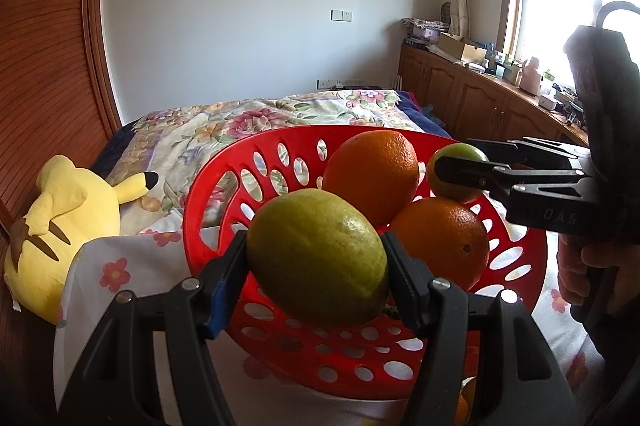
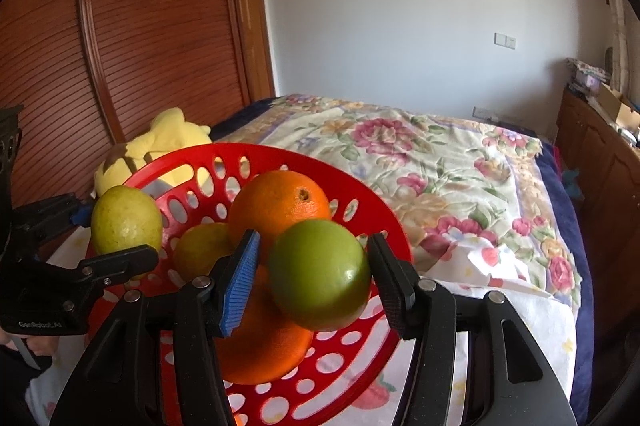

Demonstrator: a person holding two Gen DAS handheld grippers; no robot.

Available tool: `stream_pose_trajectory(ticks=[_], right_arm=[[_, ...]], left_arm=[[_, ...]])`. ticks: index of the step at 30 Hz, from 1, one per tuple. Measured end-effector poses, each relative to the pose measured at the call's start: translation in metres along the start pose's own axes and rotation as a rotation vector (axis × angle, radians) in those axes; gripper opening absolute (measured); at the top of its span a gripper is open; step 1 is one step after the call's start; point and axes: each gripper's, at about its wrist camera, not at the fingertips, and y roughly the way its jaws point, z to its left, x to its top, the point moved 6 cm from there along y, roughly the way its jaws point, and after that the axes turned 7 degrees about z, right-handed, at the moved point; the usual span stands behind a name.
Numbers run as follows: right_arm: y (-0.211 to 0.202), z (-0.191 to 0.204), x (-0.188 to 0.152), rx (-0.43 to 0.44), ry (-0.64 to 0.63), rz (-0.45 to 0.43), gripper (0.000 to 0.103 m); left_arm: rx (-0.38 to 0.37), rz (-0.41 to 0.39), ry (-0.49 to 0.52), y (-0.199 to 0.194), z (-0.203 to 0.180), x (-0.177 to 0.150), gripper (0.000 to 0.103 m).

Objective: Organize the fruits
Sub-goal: 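Open the left tool over the basket while the right tool releases the apple inside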

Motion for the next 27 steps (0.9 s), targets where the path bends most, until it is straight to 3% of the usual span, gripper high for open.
stream_pose_trajectory(ticks=[16,27], right_arm=[[-0.007,0.007,0.002,-0.004,-0.029,-0.03,0.057],[-0.011,0.007,0.005,-0.005,-0.028,-0.038,0.058]], left_arm=[[-0.002,0.002,0.003,0.002,0.001,-0.003,0.064],[0.017,-0.05,0.01,-0.013,0.006,0.001,0.064]])
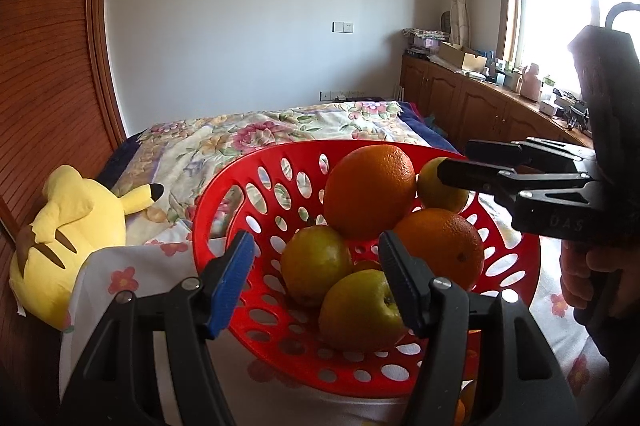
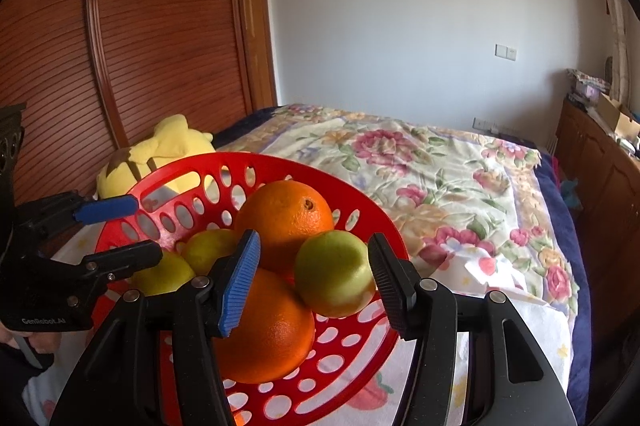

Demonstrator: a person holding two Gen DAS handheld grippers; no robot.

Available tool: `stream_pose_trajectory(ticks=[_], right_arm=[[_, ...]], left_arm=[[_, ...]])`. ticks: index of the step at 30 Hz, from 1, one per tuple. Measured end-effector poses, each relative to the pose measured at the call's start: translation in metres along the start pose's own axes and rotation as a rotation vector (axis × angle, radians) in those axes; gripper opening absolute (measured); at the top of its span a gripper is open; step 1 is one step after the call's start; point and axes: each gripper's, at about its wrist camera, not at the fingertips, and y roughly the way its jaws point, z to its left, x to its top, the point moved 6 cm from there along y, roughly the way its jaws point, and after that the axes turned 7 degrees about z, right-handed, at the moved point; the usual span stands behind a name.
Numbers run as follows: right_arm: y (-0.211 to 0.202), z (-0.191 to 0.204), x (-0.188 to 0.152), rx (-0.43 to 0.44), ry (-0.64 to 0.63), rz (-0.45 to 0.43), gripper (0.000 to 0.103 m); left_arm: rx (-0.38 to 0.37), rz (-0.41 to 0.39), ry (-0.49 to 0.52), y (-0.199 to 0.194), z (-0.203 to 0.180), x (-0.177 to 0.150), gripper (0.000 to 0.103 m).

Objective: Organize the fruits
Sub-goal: 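Open the left tool over the basket while the right tool releases the apple inside, then move the left tool to a tangerine while the right tool grasps an orange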

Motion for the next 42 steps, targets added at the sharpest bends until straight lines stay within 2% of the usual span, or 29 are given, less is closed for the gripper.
stream_pose_trajectory(ticks=[10,20,29,42], right_arm=[[-0.045,0.016,-0.005,-0.053,-0.022,-0.034,0.062],[-0.082,0.046,-0.056,-0.051,-0.018,-0.005,0.065],[-0.083,0.06,-0.111,-0.043,0.034,0.071,0.065],[-0.074,0.069,-0.15,-0.038,0.065,0.151,0.064]], left_arm=[[0.025,-0.04,0.019,-0.044,-0.011,-0.002,0.065],[0.022,-0.039,0.012,-0.075,-0.019,-0.034,0.067],[0.015,-0.001,-0.006,-0.076,-0.019,-0.069,0.067],[-0.025,0.056,-0.009,-0.058,-0.031,-0.104,0.067]])
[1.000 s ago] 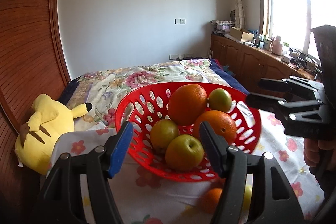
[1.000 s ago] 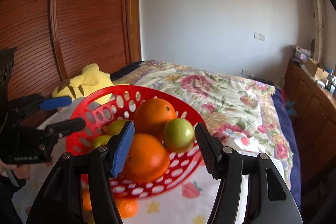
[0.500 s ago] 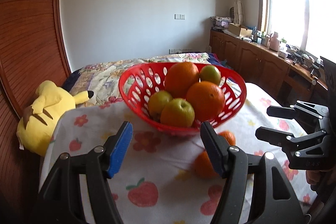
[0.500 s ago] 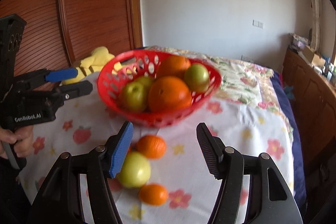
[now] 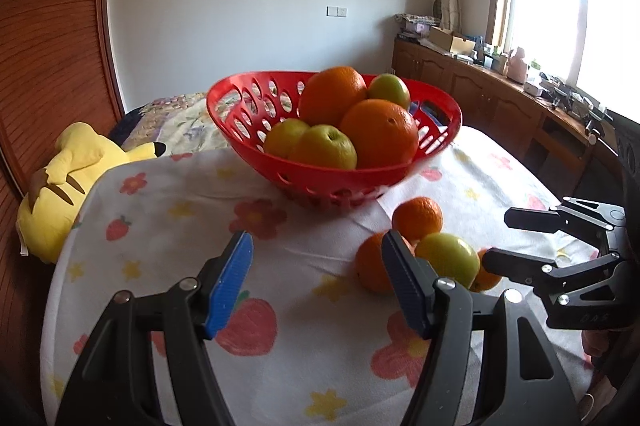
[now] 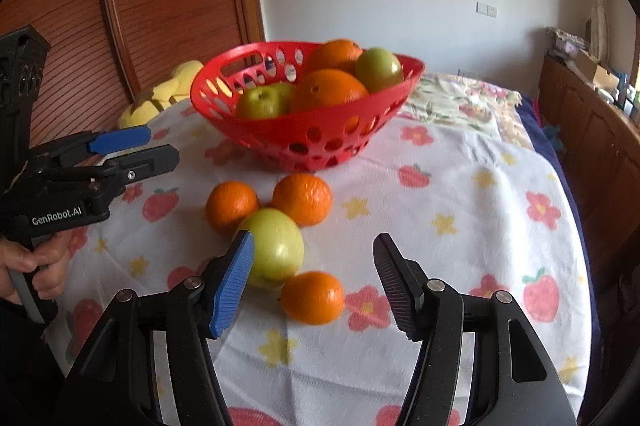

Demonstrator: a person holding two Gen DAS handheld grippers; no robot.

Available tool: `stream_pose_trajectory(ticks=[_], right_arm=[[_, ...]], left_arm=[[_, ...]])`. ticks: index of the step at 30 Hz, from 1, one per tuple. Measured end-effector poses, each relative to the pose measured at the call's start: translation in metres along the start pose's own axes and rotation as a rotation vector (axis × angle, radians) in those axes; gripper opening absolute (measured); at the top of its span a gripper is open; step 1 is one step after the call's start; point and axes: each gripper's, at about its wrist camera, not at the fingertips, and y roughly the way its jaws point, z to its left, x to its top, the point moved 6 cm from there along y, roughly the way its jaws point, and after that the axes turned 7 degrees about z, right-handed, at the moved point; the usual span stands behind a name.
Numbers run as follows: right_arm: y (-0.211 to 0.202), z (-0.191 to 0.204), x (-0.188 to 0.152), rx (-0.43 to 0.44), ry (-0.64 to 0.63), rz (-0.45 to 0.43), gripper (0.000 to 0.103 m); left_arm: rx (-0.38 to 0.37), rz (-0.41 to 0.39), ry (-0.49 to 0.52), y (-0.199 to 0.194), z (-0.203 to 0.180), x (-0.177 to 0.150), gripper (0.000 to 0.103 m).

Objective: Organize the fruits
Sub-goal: 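Move the left tool to a tangerine while the right tool grasps an orange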

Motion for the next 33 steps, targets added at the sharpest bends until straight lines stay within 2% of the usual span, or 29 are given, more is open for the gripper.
stream_pose_trajectory(ticks=[13,15,17,23,33], right_arm=[[0.019,0.006,-0.023,0.018,-0.03,0.096,0.053],[0.021,0.005,-0.024,0.009,-0.031,0.103,0.048],[0.02,0.003,-0.025,-0.007,-0.037,0.099,0.038],[0.011,-0.007,-0.026,0.007,-0.004,0.079,0.038],[-0.003,-0.019,-0.025,0.014,0.021,0.036,0.038]], left_arm=[[-0.011,0.026,0.016,0.007,-0.005,-0.005,0.067],[-0.013,0.033,0.021,0.009,-0.007,-0.005,0.067],[-0.02,0.044,0.027,0.01,-0.01,-0.005,0.067],[-0.05,0.079,0.051,0.019,-0.02,-0.002,0.066],[-0.103,0.144,0.05,0.036,-0.032,0.0,0.053]])
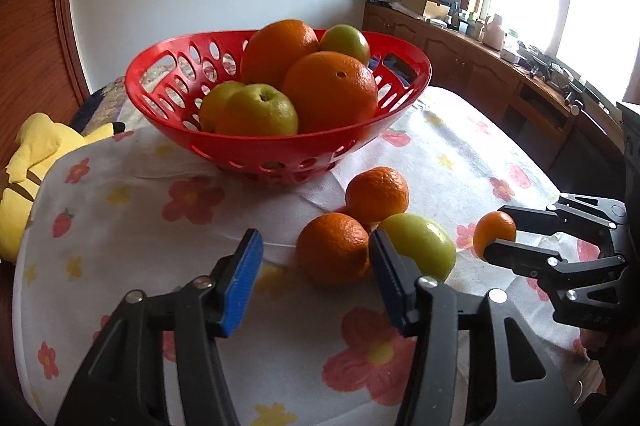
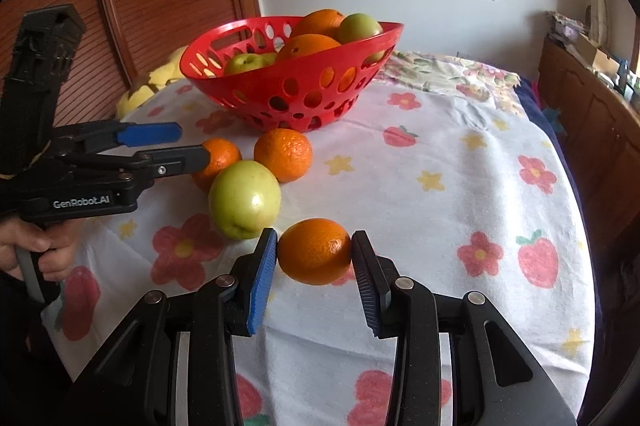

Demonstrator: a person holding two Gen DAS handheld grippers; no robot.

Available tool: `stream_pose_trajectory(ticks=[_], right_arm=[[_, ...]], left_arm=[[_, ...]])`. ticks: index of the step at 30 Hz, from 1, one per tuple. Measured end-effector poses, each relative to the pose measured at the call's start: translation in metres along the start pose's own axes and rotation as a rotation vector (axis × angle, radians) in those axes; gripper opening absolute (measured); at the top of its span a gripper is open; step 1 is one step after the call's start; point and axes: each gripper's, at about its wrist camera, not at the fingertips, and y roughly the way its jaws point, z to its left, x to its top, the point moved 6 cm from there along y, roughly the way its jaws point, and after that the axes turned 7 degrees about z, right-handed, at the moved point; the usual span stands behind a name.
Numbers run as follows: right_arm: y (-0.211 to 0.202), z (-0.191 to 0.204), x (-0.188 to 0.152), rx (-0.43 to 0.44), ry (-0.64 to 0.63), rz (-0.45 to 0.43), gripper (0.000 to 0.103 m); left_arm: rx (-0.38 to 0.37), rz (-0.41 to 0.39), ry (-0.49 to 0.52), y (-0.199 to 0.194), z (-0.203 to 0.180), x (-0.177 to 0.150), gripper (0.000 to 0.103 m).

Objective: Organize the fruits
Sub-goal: 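Move the left tool to a tangerine while the right tool grasps an orange, then close the left tool on the tangerine while the right tool lifts the orange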

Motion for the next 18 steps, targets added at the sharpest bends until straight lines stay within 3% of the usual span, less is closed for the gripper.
stream_pose_trajectory(ticks=[13,15,18], right_arm=[[-0.0043,0.0015,-0.0023,0.024,-0.004,-0.022,0.038],[-0.005,0.0014,-0.0022,0.026,-0.003,-0.024,0.038],[-0.0063,0.001,-0.0018,0.027,0.0,-0.028,0.038]], left_arm=[[-0.059,0.027,-0.014,0.0066,-0.0041,-0.0013,0.048],[-0.07,0.027,-0.015,0.0067,-0.0056,-0.0017,0.041],[-0.055,0.025,0.004,0.0064,-0.0095,-0.0022,0.039]])
